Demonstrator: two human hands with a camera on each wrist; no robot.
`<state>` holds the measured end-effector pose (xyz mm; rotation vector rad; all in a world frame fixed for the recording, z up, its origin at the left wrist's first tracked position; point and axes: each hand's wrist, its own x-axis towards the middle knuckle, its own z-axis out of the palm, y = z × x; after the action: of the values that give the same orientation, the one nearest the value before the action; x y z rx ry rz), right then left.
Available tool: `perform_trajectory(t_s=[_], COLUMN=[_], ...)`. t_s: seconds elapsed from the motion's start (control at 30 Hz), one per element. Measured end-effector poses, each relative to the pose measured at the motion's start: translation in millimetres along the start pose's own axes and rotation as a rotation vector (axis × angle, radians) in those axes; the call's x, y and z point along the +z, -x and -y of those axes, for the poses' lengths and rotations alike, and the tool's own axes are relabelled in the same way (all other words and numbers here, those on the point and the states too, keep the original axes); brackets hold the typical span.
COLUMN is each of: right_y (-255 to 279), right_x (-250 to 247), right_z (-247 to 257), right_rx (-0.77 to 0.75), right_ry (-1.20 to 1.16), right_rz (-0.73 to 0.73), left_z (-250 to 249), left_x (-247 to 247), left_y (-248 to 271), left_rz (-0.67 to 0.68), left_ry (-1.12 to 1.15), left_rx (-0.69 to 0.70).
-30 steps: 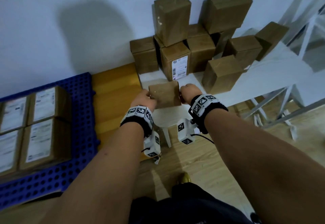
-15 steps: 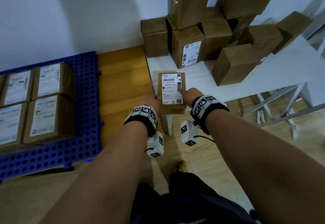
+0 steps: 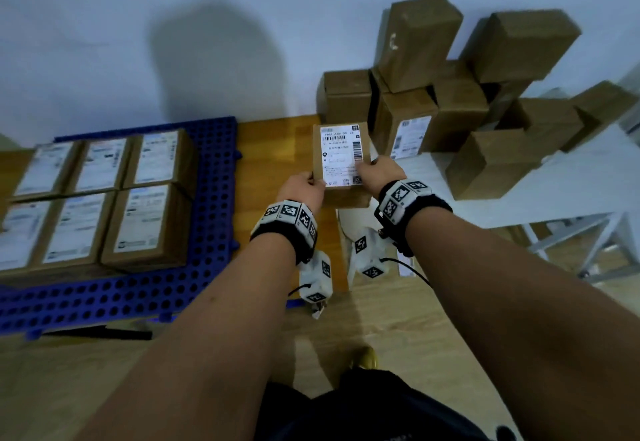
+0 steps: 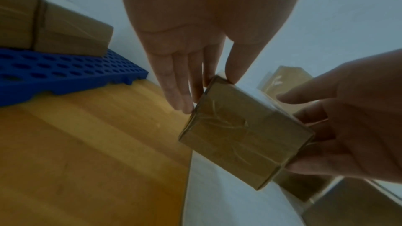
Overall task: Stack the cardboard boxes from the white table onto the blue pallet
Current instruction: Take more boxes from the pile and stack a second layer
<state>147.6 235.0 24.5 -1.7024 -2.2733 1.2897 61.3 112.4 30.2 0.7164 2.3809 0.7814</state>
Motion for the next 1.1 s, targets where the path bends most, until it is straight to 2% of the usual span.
perform_trajectory(t_s=[0.23,0.43,0.77,1.1], right_y=[19.2,47.1,95.6,139.6], right_x=[32.7,89.7,204.0,303.2], right_z=[79.0,165.3,284.9,350.1], right_rx=[-0.173,-0.273,-0.340,-0.371], right_ry=[-0.016,-0.009,-0.012,-0.048], right_rz=[-0.005,-0.009,0.016,0.094], left_z=[35.4,83.7,189.2,289.8], left_x=[-74.6,-157.7,-293.4,-375.6], left_y=[-11.1,-14.7,-31.7,-44.0], left_rz=[-0.161,-0.283,-0.328,-0.333], left_ry=[0.048,0.091,0.139,0.110], left_rx=[-0.016,-0.004,-0.035,-0.114])
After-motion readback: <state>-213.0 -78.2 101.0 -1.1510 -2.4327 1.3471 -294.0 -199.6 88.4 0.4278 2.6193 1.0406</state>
